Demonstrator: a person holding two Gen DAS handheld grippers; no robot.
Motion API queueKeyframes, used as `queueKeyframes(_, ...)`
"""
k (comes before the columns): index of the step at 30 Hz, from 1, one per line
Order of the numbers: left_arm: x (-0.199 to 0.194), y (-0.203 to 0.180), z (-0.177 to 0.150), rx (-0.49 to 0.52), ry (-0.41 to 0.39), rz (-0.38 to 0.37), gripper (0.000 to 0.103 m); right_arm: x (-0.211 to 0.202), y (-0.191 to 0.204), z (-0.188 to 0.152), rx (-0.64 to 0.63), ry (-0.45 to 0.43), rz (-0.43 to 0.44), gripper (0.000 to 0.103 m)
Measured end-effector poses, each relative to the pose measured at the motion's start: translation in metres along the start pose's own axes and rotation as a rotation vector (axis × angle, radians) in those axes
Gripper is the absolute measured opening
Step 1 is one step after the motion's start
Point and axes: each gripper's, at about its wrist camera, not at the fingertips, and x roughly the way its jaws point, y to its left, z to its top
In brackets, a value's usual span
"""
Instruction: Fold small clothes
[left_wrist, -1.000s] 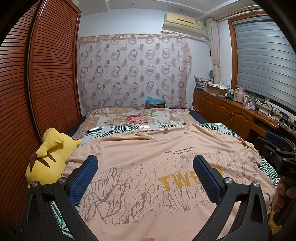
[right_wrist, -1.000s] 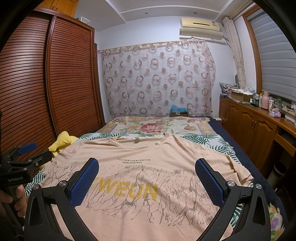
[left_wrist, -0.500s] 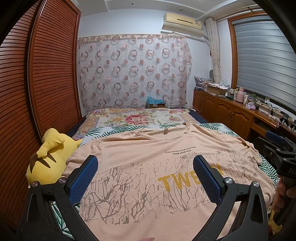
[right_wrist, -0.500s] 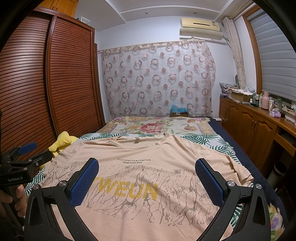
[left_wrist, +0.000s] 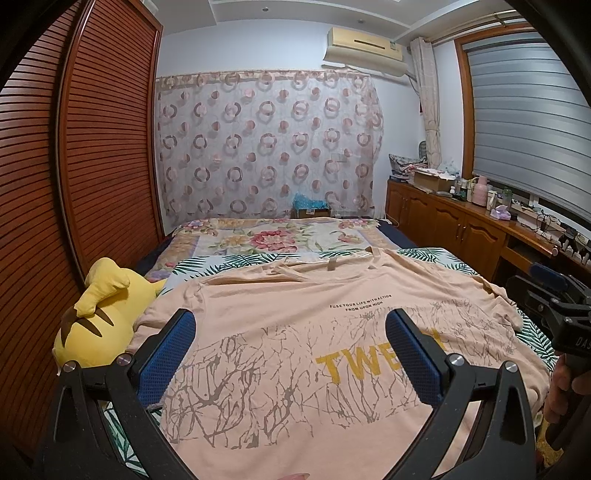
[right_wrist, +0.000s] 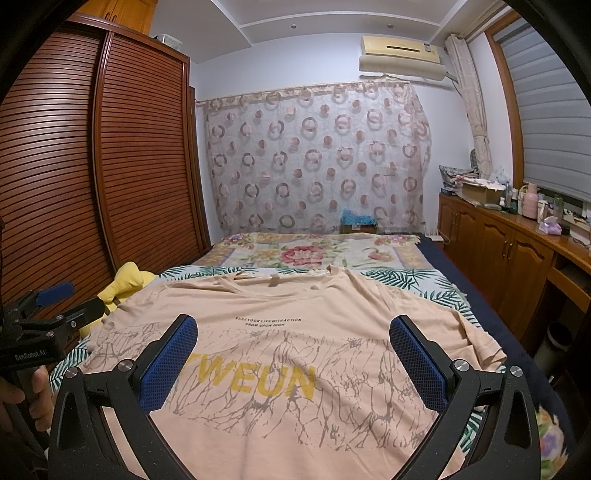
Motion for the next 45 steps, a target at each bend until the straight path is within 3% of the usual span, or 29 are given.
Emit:
queueKeyframes(8,0.001,0.010,0.004,0.002,0.011,0.025,0.103,0.006,0.005,0.002,-0.012,0.018,0.036,0.103)
queueKeyframes(21,0.033,0.068,-0.014,-0.002,0.070,0.110,0.103,0.043,0.018,0.011,-0.093,0.073,0.156,0.103)
queueKeyframes(35,0.068,0.148,-0.033,0.023,0.224,0.135,0.103,0.100,0.016,0.022,-0.171,0.212,0.255,0.103)
queueKeyframes(45,0.099,0.196,-0.044,-0.056,0.376,0.064,0.063,0.137,0.019,0.044,-0.229,0.301,0.304,0.103)
